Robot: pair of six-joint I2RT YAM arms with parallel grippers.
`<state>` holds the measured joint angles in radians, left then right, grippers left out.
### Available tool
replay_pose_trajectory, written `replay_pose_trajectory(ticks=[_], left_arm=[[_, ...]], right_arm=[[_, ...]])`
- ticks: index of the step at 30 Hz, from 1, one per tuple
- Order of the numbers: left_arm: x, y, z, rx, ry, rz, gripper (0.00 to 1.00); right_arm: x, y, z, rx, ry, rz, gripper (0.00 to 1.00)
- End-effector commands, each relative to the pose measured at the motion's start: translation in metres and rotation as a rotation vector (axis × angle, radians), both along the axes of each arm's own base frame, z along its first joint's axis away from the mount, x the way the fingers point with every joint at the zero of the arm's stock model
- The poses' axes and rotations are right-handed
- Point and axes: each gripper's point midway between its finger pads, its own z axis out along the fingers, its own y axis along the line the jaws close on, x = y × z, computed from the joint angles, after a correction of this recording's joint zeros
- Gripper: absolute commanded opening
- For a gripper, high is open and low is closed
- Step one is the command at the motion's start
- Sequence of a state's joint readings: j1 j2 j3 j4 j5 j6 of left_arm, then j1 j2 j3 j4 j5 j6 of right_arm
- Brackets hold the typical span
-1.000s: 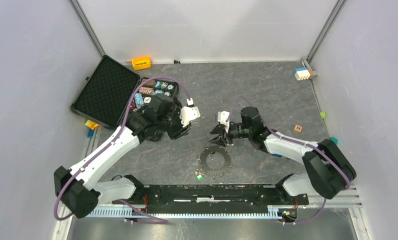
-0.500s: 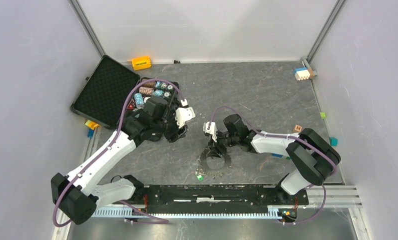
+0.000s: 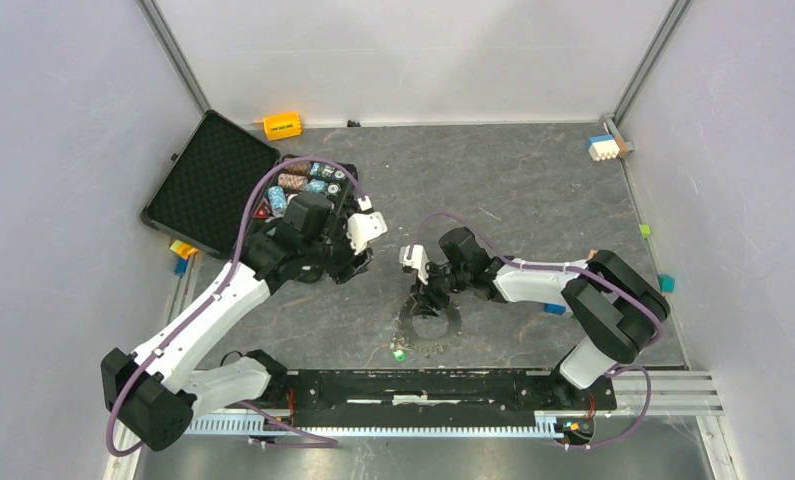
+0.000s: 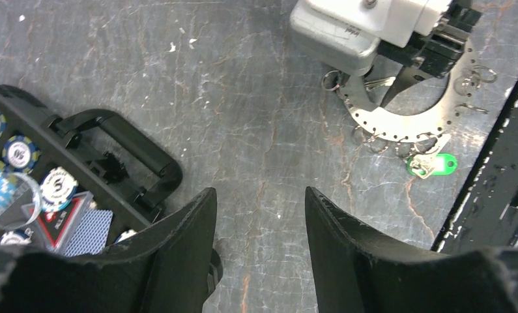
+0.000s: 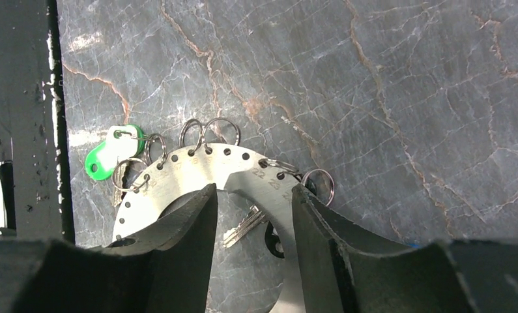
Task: Put the keys on the keyring
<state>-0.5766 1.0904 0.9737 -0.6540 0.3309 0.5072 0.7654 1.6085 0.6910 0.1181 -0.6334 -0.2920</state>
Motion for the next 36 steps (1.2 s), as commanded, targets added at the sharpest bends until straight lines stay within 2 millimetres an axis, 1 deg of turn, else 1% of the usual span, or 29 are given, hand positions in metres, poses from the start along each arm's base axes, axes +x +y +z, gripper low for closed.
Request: replay_pose_trajectory(ticks=[1, 7, 11, 15, 22, 29, 32, 36], left_arm=[[0.009, 0.008, 0.011, -0.03, -0.053, 0.063, 0.6], [0.01, 0.014, 0.014, -0.038, -0.067, 0.083, 0.6], [0.01, 0.016, 0.014, -0.039, -0.068, 0.087, 0.6], [0.011, 0.016, 0.016, -0.043, -0.073, 0.089, 0.6], [0.014, 0.018, 0.015, -0.034, -0.077, 0.098, 0.61], [0.015, 0.021, 0.017, -0.031, -0.087, 0.109, 0.61], [0.016, 0.023, 0.017, -0.03, -0.09, 0.116, 0.61], [0.016, 0.027, 0.018, -0.03, -0.103, 0.131, 0.61]], right_arm=[[0.011, 0.016, 0.015, 0.026, -0.042, -0.006, 0.51], [0.01, 0.02, 0.008, -0.008, -0.02, -0.023, 0.48], [0.015, 0.022, 0.005, -0.024, -0.019, -0.041, 0.46], [0.022, 0.021, 0.007, -0.044, -0.048, -0.066, 0.45], [0.02, 0.026, 0.01, -0.081, -0.094, -0.088, 0.46], [0.021, 0.029, 0.012, -0.114, -0.137, -0.108, 0.5], [0.026, 0.029, 0.009, -0.134, -0.157, -0.132, 0.48], [0.029, 0.031, 0.01, -0.129, -0.159, -0.147, 0.46]])
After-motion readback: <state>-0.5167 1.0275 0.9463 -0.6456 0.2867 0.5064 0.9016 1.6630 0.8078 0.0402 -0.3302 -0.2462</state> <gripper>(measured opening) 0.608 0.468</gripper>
